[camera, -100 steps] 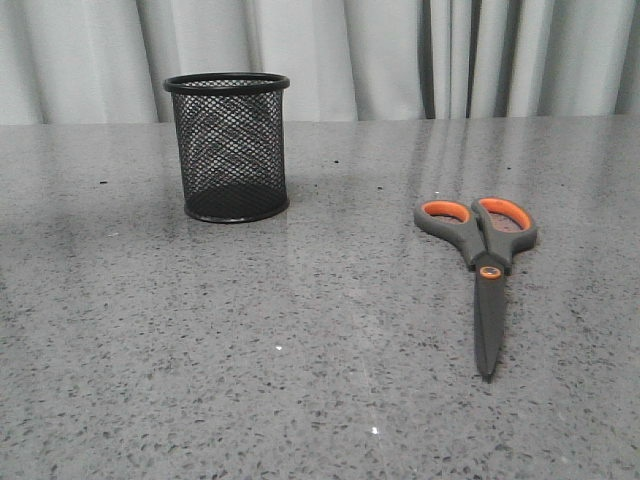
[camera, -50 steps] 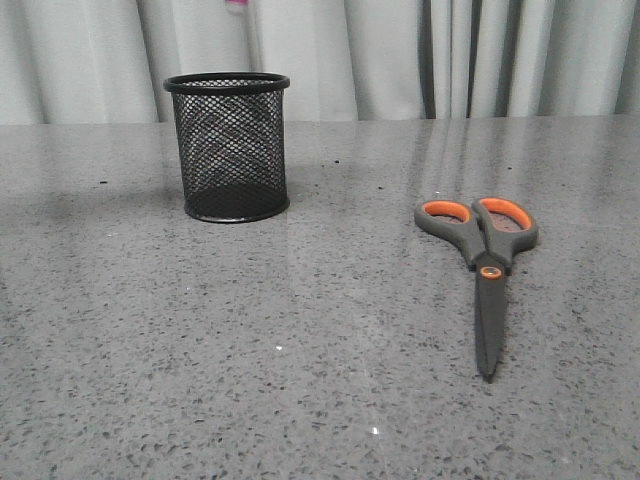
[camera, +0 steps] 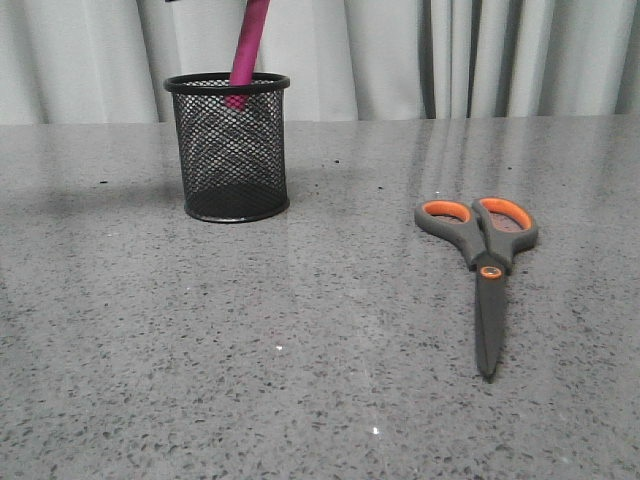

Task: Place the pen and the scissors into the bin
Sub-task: 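Lift the highlighter with the left gripper and drop it into the mesh cup, then move the right gripper over the grey-and-orange scissors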

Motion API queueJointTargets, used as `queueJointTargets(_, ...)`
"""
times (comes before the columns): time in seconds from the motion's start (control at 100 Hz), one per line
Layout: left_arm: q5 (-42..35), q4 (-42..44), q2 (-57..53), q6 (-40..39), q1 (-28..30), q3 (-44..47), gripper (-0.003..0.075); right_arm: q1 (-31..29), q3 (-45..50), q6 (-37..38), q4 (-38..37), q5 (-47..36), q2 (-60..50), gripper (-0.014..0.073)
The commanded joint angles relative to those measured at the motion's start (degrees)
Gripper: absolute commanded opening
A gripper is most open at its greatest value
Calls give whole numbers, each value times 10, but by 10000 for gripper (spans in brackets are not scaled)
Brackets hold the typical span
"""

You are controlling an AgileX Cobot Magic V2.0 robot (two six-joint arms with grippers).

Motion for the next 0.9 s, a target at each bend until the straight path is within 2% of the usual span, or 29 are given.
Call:
queueJointTargets(0.0, 22, -38, -23, -7, 0, -15, 55, 0, -20, -9, 7, -34, 9, 378)
queueJointTargets(0.05, 22, -42, -24, -7, 3, -15, 153, 0, -20, -9, 7, -28, 9, 378)
queueJointTargets(0.17, 47, -42, -28, -8, 10, -15, 480, 0, -29, -9, 7, -16, 9, 378)
queueJointTargets(0.2, 63, -41, -31, -8, 13, -15, 526, 0, -31, -9, 7, -15, 9, 378)
queueJointTargets(0.24, 86, -41, -34, -8, 19, -15, 545, 0, -38, -12, 7, -12, 9, 378)
queueJointTargets(0.3, 119, -37, -48, -8, 27, -15, 505, 0, -54, -20, 7, -5, 9, 378)
queueJointTargets(0.35, 150, -36, -64, -8, 37, -15, 424, 0, -71, -31, 7, 2, 9, 378)
queueJointTargets(0.41, 175, -37, -93, -14, 45, -15, 268, 0, -98, -49, 7, 17, 16, 378)
queueJointTargets(0.52, 175, -34, -163, -90, 53, -16, -23, 0, -169, -78, 7, 67, 55, 335)
queueJointTargets(0.71, 174, -31, -301, -114, 50, -16, -19, 0, -302, -87, -4, 180, 182, 242)
queueJointTargets(0.89, 166, -4, -415, -147, 37, -16, -19, 0, -396, -87, -16, 234, 306, 231)
